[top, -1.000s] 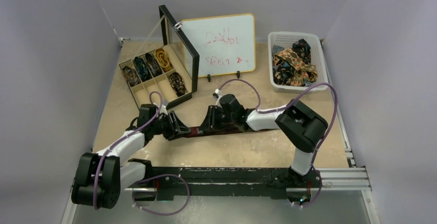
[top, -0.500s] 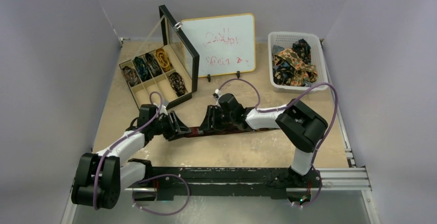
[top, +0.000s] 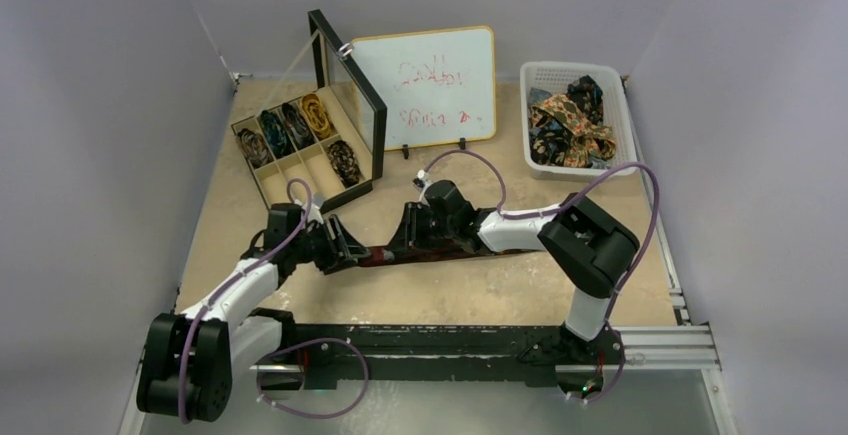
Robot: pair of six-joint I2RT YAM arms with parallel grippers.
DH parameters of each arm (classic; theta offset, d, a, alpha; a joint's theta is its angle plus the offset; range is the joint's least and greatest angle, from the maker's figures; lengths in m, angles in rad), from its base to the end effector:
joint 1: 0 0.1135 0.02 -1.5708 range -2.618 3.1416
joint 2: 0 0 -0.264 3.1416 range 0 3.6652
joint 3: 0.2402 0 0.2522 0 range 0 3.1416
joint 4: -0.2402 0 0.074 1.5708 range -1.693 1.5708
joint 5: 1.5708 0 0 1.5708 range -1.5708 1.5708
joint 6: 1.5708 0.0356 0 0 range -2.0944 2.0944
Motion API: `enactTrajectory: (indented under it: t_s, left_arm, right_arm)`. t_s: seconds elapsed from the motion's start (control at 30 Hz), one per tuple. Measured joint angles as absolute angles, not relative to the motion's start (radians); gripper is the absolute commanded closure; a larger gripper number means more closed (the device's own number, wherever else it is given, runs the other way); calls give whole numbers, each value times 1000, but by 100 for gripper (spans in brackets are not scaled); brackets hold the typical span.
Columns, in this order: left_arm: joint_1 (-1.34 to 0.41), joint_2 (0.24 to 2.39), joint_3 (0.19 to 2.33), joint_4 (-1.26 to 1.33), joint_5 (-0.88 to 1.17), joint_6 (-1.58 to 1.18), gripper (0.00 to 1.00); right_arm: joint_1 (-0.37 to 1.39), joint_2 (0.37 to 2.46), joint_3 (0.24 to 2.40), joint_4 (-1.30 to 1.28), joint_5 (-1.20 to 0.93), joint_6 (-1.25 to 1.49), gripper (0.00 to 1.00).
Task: Roll the ties
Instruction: Roll the tie at the center of the board.
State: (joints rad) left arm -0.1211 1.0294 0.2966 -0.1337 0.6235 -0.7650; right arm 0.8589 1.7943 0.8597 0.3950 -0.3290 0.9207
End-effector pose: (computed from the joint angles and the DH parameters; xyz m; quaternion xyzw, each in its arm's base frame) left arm 0.1690 -0.0415 0.1421 -0.1823 0.8810 -0.4008 0.1732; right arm 0.2295 0.2836 0.1542 -0.0542 0.8603 0.4676 0.1955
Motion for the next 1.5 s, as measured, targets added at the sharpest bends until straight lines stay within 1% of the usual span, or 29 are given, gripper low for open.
enactTrajectory:
  t_s: [0.17, 0.47, 0.63, 0.7, 1.03, 1.27, 1.5]
  left_arm:
    - [-121, 1024, 297, -136, 620, -765, 46]
    - [-121, 1025, 297, -106, 622, -764, 45]
    - [-121, 1035, 297, -92, 625, -762, 46]
    - [-121, 1036, 297, -91, 624, -762, 45]
    - [-121, 1042, 297, -91, 623, -763, 46]
    - [-121, 1055, 297, -84, 623, -763, 45]
    - [-121, 1082, 290, -36, 625, -762, 46]
  right_arm:
    - [859, 1807, 860, 395, -324, 920, 76]
    - [858, 1848, 858, 402, -304, 923, 77]
    - [858, 1848, 858, 402, -300, 921, 66]
    - [858, 1843, 858, 402, -299, 920, 64]
    - [859, 1798, 843, 404, -297, 900, 61]
    - [859, 1802, 842, 412, -302, 901, 72]
    - [858, 1840, 842, 407, -306, 903, 78]
